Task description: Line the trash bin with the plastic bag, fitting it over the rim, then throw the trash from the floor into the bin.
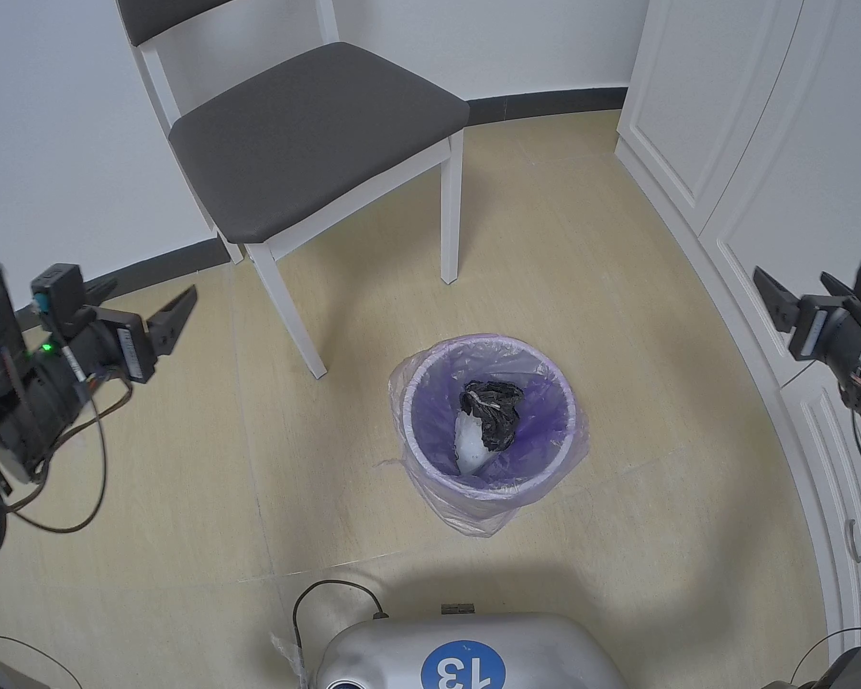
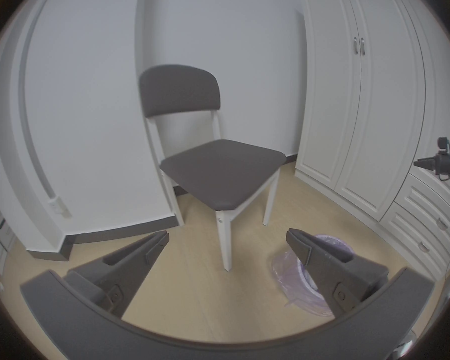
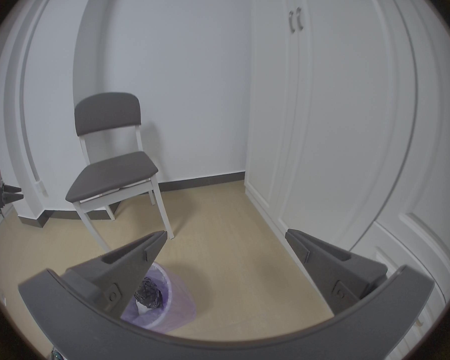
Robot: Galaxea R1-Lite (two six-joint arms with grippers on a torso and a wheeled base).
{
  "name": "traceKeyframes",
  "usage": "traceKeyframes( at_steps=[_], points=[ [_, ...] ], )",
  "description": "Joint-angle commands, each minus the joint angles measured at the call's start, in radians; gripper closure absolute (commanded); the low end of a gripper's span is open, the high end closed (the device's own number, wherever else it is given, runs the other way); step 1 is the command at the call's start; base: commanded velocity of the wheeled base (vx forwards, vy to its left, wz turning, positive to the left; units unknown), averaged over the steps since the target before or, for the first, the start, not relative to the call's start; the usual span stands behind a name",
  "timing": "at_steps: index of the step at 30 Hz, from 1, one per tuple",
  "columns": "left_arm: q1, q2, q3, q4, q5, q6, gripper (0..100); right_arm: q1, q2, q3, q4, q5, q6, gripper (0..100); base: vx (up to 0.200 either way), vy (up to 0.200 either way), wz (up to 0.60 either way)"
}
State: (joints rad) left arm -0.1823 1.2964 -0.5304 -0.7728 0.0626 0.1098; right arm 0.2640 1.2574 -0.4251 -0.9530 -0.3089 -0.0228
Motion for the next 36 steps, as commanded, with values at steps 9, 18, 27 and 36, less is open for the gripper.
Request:
traceKeyframes(
  at_steps=[9, 18, 27, 36],
  points=[
    [0.038, -0.651, 0.07, 0.443, -0.001, 0.004, 0, -0.109, -0.793, 0.111, 0.579, -0.001, -0.003, 0, 0.0, 0.0, 0.0],
    [0.044, -0.894, 0.007, 0.731, 0.01, 0.005, 0, -0.157, -1.081, -0.077, 1.111, -0.001, 0.0, 0, 0.0, 0.0, 0.0],
    [0.053, -1.181, -0.049, 1.081, 0.01, 0.008, 0, -0.249, -1.227, -0.004, 1.166, 0.123, 0.015, 0, 0.0, 0.0, 0.0],
    [0.073, -1.2, -0.115, 1.196, 0.097, -0.032, 0, -0.261, -1.257, 0.151, 1.132, 0.198, 0.029, 0, 0.0, 0.0, 0.0]
  ],
)
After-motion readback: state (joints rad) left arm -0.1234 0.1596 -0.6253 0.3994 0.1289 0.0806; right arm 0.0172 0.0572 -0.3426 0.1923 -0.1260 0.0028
